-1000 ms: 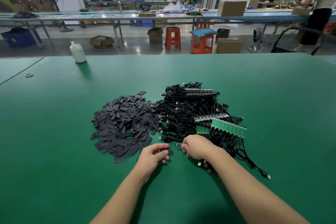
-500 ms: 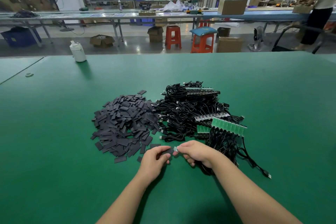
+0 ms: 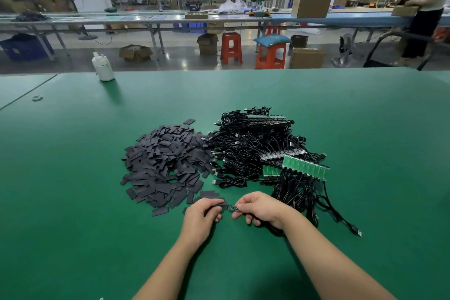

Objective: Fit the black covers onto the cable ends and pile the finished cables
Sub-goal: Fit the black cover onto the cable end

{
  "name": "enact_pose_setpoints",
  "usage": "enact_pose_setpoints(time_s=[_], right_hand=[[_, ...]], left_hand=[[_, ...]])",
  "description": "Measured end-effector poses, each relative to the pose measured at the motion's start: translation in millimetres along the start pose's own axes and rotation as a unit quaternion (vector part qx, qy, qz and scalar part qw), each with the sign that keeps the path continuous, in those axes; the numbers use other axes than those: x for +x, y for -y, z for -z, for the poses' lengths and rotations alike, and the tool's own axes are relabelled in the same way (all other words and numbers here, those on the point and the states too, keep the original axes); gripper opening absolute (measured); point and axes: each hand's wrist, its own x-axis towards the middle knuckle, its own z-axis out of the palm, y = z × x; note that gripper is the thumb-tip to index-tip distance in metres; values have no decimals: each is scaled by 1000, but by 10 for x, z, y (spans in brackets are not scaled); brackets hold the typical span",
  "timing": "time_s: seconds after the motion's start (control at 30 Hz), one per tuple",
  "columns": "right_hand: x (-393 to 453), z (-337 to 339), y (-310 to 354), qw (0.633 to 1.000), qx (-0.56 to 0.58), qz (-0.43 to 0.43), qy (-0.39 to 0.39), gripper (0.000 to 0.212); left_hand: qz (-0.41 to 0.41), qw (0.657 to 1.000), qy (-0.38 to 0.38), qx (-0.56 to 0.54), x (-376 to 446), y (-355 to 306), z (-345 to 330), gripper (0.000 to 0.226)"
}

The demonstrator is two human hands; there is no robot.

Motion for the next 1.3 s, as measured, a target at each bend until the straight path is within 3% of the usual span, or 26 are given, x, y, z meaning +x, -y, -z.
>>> enact_pose_setpoints(time_s=[0.17, 0.63, 0.9, 1.3], right_hand=[[11, -7, -70, 998, 43, 13, -35, 22], [52, -22, -97, 996, 67, 4, -57, 17], [46, 4, -71, 996, 71, -13, -43, 18], [38, -28, -18, 999, 41, -8, -30, 20]], left_hand=[[-42, 998, 5, 51, -38, 1, -10, 26], [-38, 998, 13, 56, -41, -17, 27, 27], [-49, 995, 8, 81, -52, -26, 19, 26], [-59, 991, 63, 100, -10, -88, 63, 28]])
